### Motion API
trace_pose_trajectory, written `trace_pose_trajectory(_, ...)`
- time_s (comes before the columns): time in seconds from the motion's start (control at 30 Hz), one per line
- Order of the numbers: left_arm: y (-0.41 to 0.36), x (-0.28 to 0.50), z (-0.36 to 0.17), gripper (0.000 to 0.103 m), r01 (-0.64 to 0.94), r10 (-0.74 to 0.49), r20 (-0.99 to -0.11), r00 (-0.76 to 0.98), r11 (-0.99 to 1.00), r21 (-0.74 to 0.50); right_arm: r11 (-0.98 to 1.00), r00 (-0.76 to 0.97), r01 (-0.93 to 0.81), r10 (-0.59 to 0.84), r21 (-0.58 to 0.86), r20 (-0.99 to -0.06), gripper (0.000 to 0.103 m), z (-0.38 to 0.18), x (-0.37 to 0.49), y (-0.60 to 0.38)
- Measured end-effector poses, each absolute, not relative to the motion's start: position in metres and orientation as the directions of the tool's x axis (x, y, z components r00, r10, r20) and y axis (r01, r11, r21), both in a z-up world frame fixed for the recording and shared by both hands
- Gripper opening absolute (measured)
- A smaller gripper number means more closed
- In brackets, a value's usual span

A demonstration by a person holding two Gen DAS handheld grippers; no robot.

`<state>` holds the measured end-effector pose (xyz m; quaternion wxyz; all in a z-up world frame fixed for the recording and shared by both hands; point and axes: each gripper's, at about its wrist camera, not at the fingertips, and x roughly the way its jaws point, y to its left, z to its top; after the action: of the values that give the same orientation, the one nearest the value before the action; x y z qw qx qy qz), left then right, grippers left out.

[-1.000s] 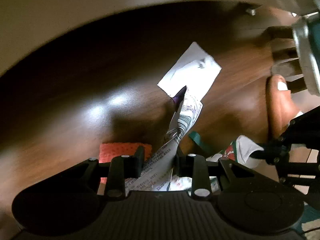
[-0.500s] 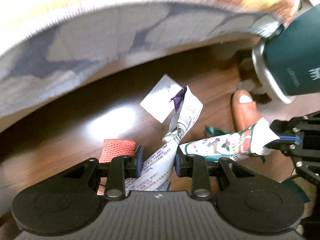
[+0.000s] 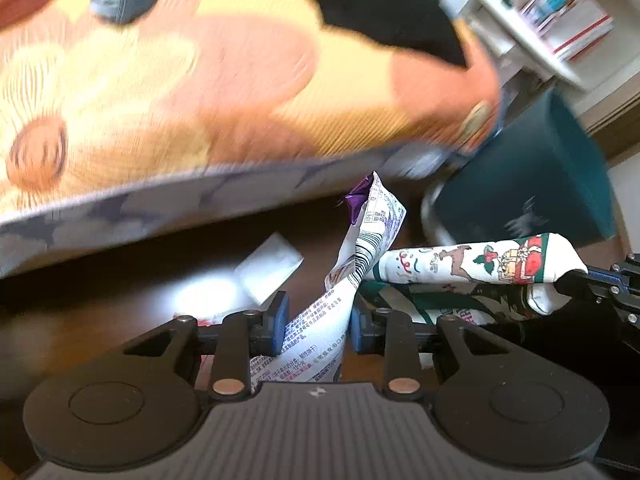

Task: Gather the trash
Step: 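Carry the printed bags and white Christmas bag up to the teal bin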

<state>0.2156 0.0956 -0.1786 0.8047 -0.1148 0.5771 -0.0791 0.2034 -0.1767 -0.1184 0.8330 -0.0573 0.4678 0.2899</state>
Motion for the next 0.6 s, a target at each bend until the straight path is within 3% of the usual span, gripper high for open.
trace_pose_trajectory(0.27,0.045,0.217,-0.087,0.029,0.077,-0.282,-0.833,0.477,0.957,-0.281,0.870,0.584,-0.477,0.420,0.125,-0.695,0.003,-0.039,0.192,-0.248)
trace_pose_trajectory(0.6,-0.050,0.250,-0.012,0.029,0.174,-0.307,-0.771,0.559,0.952,-0.253,0.937,0.737,-0.338,0.323,0.089,-0.593,0.002,0.016,0.210,-0.331)
